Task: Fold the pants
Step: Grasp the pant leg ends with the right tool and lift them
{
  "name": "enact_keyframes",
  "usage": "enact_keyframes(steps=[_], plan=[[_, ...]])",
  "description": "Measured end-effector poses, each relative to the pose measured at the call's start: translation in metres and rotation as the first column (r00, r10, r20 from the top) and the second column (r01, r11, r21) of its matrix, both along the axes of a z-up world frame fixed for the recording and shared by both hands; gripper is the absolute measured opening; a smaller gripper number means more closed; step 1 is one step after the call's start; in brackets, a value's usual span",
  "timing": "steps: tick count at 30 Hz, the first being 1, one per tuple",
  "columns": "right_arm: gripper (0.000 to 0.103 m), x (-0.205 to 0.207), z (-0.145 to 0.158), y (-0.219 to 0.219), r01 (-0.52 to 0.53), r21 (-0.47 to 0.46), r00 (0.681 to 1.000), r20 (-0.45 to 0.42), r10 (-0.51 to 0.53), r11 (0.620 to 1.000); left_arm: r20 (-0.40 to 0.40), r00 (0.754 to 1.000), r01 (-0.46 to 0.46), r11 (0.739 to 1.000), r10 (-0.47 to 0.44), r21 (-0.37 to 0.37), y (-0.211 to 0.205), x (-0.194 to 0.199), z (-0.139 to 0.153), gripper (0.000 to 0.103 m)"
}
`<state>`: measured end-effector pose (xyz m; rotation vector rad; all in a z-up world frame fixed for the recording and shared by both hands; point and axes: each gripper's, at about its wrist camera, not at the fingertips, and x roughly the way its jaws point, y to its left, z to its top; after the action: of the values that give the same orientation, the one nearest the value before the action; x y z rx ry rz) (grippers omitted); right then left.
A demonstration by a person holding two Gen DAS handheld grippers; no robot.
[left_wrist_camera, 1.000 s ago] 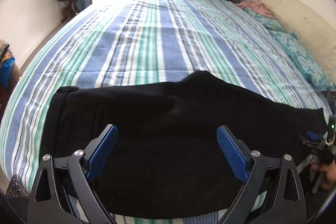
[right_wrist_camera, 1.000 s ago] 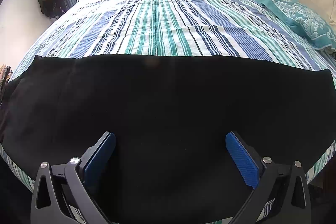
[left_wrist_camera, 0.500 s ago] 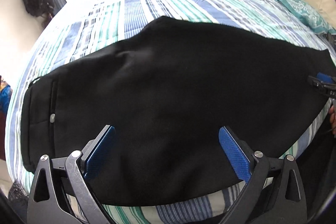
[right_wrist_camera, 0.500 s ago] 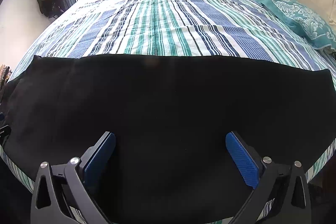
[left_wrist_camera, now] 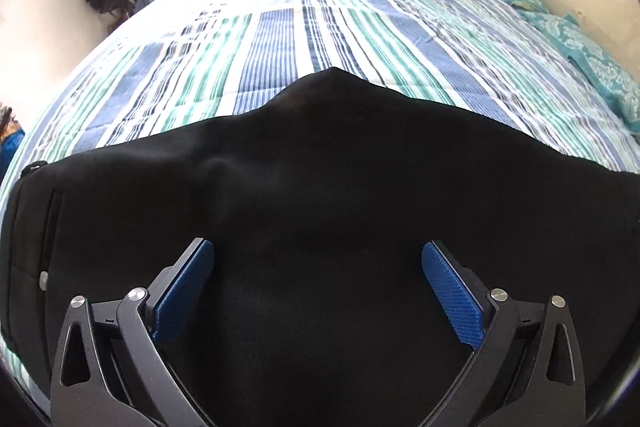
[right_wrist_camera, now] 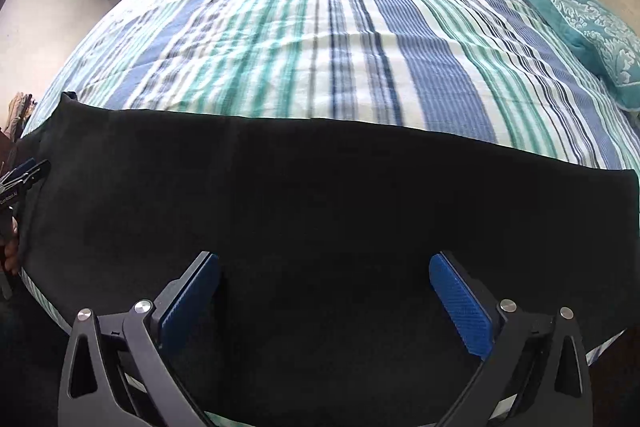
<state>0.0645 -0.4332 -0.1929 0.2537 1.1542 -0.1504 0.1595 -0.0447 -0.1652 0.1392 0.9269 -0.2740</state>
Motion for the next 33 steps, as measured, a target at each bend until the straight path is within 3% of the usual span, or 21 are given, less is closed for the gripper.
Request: enact_keyframes(steps=[3,6,8,10,14,17,20,25,29,33], plan=[[0.103,-0.015,-0.004,-0.064,0.015,-0.080,0.998,-0.062,-0.020,0.997,0.003,1.000,0.001,1.000,-0.001,-0.004,-0.001,-0.001,0.000,0.103],[0.103,-0.048,-0.008,-0.143,0.167,-0.094,0.982,-0.074,-0.174,0.982,0.006,1.000,0.001,1.000,-0.001,0.003,-0.002,0.000,-0.002,0.103],[0.100,-0.075,-0.002,-0.186,0.271,-0.024,0.962,-0.014,-0.272,0.962,0.011,1.000,0.000,1.000,0.000,0.011,-0.003,0.000,-0.003,0.103],[0.101,-0.096,0.002,-0.218,0.406,-0.081,0.911,-0.039,-0.410,0.910,0.013,1.000,0.000,1.000,0.000,0.012,-0.004,0.001,-0.004,0.103],[0.101,-0.143,0.011,-0.259,0.550,0.089,0.830,0.054,-0.555,0.830,0.016,1.000,-0.001,1.000,0.000,0.012,-0.004,0.000,-0.004,0.103],[0.101,-0.161,0.010,-0.273,0.555,0.248,0.805,0.077,-0.588,0.794,0.020,1.000,-0.002,1.000,0.001,0.015,-0.005,0.000,-0.004,0.103],[0.101,-0.161,0.014,-0.271,0.498,0.337,0.823,0.107,-0.558,0.799,0.020,1.000,-0.002,1.000,0.001,0.015,-0.005,0.000,-0.004,0.103],[0.100,-0.136,0.021,-0.267,0.349,0.462,0.886,0.122,-0.448,0.815,0.021,1.000,-0.001,1.000,0.001,0.015,-0.005,0.000,-0.004,0.103],[0.097,-0.116,0.010,-0.265,0.304,0.461,0.929,0.052,-0.367,0.834,0.024,1.000,-0.003,1.000,0.002,0.017,-0.005,0.000,-0.005,0.103],[0.096,-0.104,0.000,-0.265,0.288,0.452,0.940,0.035,-0.339,0.844,0.025,1.000,-0.003,1.000,0.003,0.017,-0.005,0.000,-0.005,0.103]])
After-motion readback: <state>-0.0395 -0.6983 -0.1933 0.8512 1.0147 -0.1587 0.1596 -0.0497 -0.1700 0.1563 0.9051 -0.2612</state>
